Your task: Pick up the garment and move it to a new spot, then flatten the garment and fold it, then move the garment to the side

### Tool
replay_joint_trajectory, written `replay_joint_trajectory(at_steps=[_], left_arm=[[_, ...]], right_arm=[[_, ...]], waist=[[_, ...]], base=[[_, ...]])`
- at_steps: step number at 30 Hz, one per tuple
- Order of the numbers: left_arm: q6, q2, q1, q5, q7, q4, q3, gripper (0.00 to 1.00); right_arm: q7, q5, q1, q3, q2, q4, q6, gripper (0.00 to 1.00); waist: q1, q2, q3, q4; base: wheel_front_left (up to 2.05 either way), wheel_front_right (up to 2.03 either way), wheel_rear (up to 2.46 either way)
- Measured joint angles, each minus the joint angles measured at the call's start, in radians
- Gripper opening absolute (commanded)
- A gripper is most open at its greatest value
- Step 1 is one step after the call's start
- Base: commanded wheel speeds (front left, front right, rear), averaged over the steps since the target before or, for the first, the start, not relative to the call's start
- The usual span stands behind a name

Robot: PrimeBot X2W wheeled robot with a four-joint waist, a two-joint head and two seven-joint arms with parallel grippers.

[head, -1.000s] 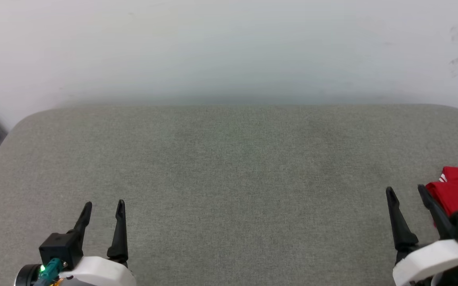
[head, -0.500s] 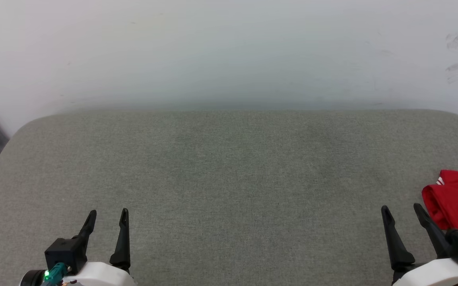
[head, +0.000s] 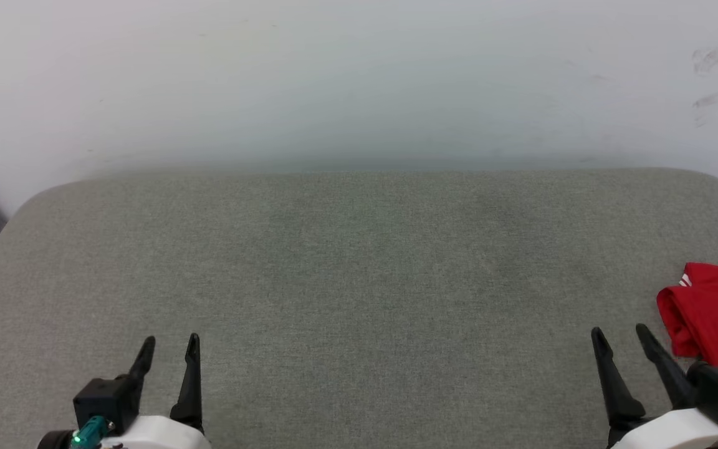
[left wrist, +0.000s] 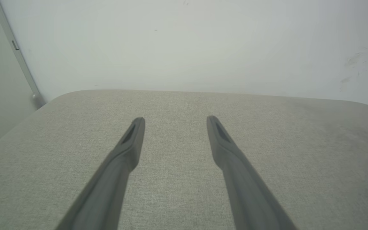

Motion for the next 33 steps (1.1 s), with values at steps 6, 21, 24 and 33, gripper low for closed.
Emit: replay_joint_trajectory(at_steps=[6,21,24,33], left_arm=[[-0.015,-0.042,0.028,-0.04,0.016,0.028,0.003,0.0],[-0.099,-0.113,0.008,-0.231,0.079,0.065,0.103,0.0],[-0.124,-0.133,0.004,-0.287,0.097,0.076,0.133,0.0],[-0.165,-0.172,-0.014,-0.382,0.129,0.095,0.181,0.0]], right_arm=[[0.0,0.056,0.006,0.001,0.002,0.046,0.0,0.0],[-0.001,0.34,-0.038,-0.004,0.001,0.124,0.0,0.0],[-0.001,0.425,-0.051,-0.007,0.001,0.146,0.0,0.0],[-0.002,0.562,-0.082,-0.012,0.001,0.184,0.0,0.0]], waist=[[0.0,0.0,0.002,0.0],[0.0,0.0,0.009,0.002],[0.0,0.0,0.012,0.002],[0.0,0.0,0.016,0.003]], base=[[0.0,0.0,0.0],[0.0,0.0,0.0],[0.0,0.0,0.0],[0.0,0.0,0.0]])
